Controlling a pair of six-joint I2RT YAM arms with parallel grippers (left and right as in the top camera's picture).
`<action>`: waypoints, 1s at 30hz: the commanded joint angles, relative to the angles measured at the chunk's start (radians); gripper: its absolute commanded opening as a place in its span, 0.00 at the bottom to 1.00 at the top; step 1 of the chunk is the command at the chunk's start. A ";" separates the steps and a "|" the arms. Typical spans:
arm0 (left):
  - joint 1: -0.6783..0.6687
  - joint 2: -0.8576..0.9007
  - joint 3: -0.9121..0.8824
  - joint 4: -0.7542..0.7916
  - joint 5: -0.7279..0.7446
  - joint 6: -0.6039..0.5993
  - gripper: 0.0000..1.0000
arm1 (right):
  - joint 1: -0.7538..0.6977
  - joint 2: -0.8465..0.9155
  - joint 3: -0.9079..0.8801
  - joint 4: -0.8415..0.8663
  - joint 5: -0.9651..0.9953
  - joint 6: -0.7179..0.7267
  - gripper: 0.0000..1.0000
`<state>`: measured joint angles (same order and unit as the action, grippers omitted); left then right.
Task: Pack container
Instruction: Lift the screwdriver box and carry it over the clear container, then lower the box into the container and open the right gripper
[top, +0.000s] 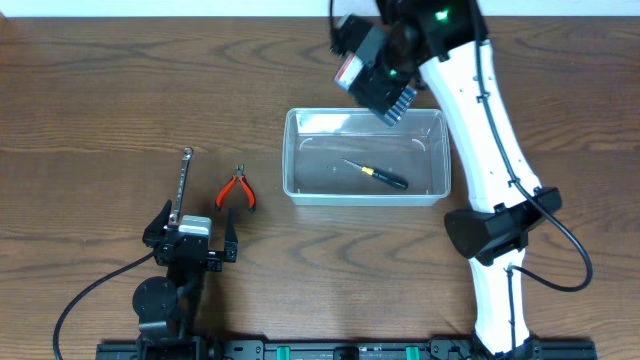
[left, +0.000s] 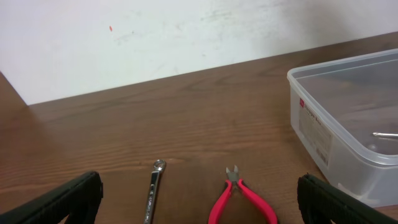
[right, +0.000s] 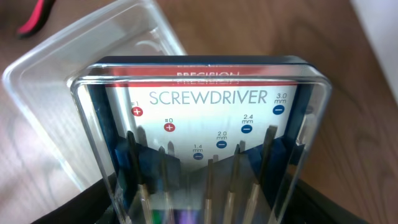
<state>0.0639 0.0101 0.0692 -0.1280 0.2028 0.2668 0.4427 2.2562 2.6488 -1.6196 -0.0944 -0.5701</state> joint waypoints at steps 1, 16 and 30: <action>0.004 -0.006 -0.029 -0.008 -0.005 0.009 0.98 | 0.018 -0.027 -0.055 0.000 -0.011 -0.104 0.41; 0.004 -0.006 -0.029 -0.008 -0.005 0.009 0.98 | 0.021 -0.027 -0.354 0.102 -0.055 -0.123 0.40; 0.004 -0.006 -0.029 -0.008 -0.005 0.009 0.98 | 0.021 -0.027 -0.381 0.115 -0.106 -0.187 0.40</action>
<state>0.0639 0.0101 0.0692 -0.1280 0.2028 0.2668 0.4595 2.2562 2.2883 -1.5093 -0.1719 -0.7288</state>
